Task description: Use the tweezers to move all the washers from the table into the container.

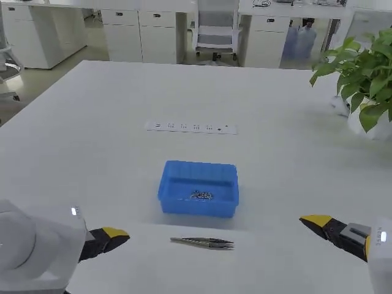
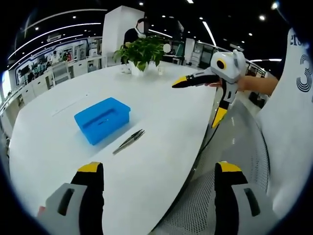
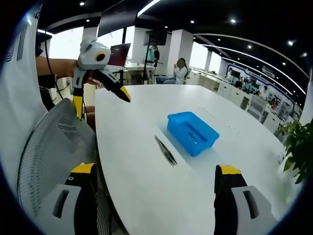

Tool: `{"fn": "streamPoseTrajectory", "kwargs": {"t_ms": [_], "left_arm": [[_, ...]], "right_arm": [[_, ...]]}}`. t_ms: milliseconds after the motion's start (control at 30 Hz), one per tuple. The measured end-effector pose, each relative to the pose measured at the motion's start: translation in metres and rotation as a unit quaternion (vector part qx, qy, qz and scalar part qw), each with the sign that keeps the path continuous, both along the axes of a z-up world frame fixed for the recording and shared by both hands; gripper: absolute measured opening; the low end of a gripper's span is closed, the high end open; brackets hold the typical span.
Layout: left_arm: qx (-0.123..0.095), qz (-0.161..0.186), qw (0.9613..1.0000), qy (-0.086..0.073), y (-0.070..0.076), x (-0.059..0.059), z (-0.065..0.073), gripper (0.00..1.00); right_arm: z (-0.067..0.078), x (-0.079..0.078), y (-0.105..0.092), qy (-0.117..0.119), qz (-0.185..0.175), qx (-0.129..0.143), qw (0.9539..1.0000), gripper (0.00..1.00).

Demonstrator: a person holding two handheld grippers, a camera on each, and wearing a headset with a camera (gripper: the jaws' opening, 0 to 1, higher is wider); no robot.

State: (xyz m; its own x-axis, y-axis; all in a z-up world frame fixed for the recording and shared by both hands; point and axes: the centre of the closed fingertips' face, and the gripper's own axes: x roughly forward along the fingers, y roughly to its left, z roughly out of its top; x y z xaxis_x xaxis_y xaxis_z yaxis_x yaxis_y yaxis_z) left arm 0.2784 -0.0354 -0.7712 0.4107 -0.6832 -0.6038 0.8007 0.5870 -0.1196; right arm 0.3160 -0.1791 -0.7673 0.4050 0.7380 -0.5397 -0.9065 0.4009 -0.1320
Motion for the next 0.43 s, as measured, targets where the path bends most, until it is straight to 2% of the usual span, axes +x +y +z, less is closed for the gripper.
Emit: {"fn": "streamPoseTrajectory", "kwargs": {"t_ms": [167,433], "left_arm": [[0.011,0.007,0.9999,0.008,0.008,-0.003,-0.005,1.0],[0.014,0.01,0.9997,0.015,0.015,-0.009,-0.007,1.0]], "right_arm": [[-0.001,0.001,-0.002,0.002,-0.001,-0.004,1.0,1.0],[-0.008,-0.004,-0.004,0.013,0.005,-0.017,0.9998,0.99]]}}
